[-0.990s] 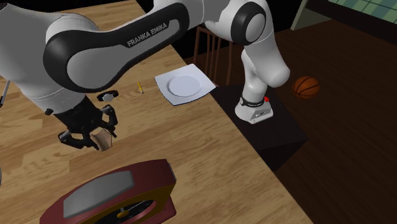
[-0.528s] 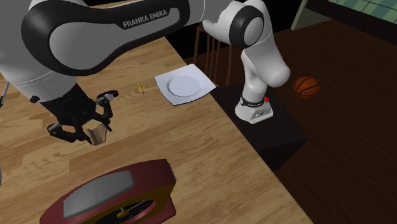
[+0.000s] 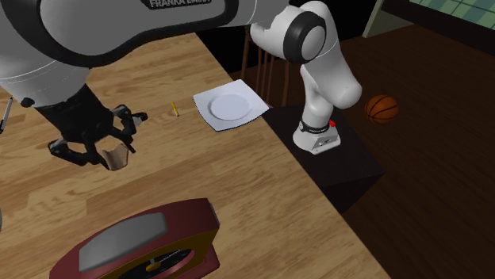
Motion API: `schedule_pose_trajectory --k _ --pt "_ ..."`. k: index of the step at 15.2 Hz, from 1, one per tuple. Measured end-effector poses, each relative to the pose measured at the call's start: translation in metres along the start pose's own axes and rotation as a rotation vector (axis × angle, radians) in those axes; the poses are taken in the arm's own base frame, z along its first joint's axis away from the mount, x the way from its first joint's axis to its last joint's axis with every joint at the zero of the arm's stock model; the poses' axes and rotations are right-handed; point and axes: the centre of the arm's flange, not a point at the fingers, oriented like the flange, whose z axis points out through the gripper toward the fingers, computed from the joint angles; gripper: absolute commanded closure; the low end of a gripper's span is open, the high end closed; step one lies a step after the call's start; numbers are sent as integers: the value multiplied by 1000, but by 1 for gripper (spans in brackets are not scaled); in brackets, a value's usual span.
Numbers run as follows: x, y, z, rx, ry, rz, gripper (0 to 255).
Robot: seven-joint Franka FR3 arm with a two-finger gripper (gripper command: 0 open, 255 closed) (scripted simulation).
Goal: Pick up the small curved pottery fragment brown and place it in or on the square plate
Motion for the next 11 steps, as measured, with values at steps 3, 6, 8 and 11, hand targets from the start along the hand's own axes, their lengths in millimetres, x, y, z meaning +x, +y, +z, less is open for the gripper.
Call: schedule_pose_trajectory --k 3,6,8,11 --pt "2 33 -2 0 0 -1 255" --pt "4 72 -2 1 1 -1 255" --pt "1 96 -1 1 1 -1 255" --pt "4 139 1 0 1 0 255"
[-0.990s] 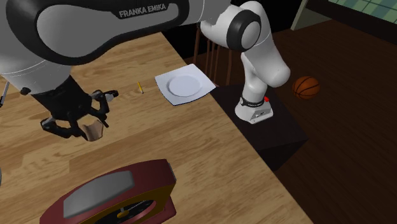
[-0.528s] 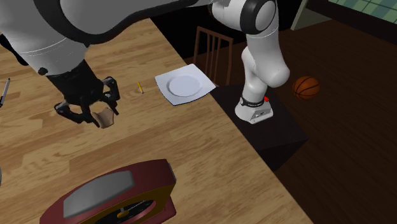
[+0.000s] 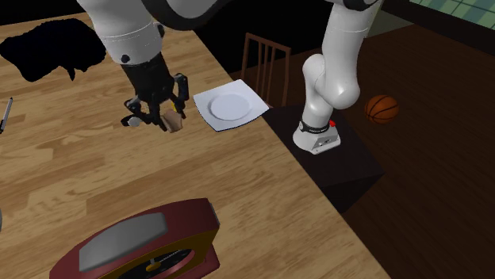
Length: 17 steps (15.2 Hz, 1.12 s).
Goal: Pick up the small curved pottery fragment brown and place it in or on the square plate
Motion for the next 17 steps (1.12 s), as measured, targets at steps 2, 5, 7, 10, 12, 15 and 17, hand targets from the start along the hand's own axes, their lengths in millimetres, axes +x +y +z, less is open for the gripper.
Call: schedule_pose_trajectory --k 2,5,7,10,12,15,17 --pt "1 25 0 0 0 0 255" --pt "0 66 4 0 0 0 255" --pt "2 94 5 0 0 0 255" --pt "4 132 4 0 0 1 255" --pt "2 159 5 0 0 1 255" --pt "5 191 7 0 0 1 255" --pt "6 197 16 0 0 0 255"
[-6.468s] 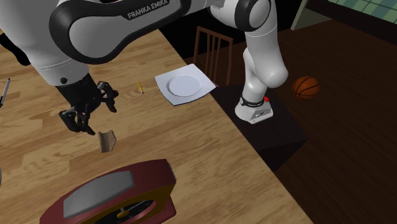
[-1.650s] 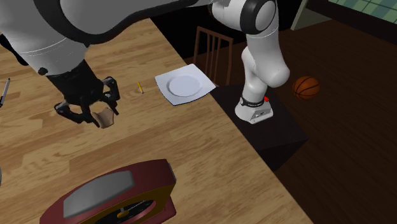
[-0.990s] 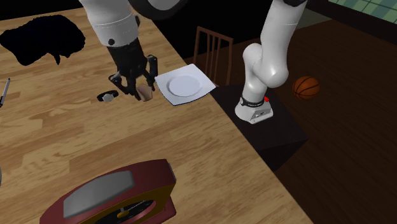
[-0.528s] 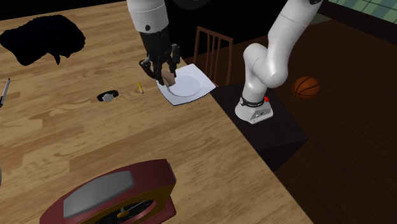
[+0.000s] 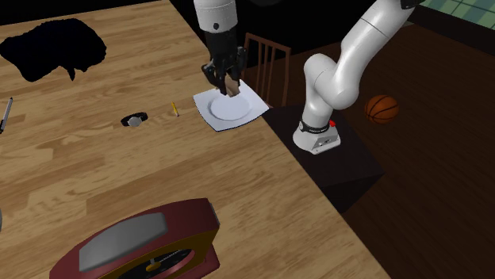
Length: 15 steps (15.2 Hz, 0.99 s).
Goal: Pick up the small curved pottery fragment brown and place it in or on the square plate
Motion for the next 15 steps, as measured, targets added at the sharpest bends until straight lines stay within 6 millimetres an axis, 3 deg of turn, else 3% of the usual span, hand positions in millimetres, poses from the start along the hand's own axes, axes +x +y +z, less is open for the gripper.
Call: schedule_pose_trajectory --k 10,15 --pt "6 -1 55 -1 -1 0 255" --pt "6 -1 62 0 0 0 255"
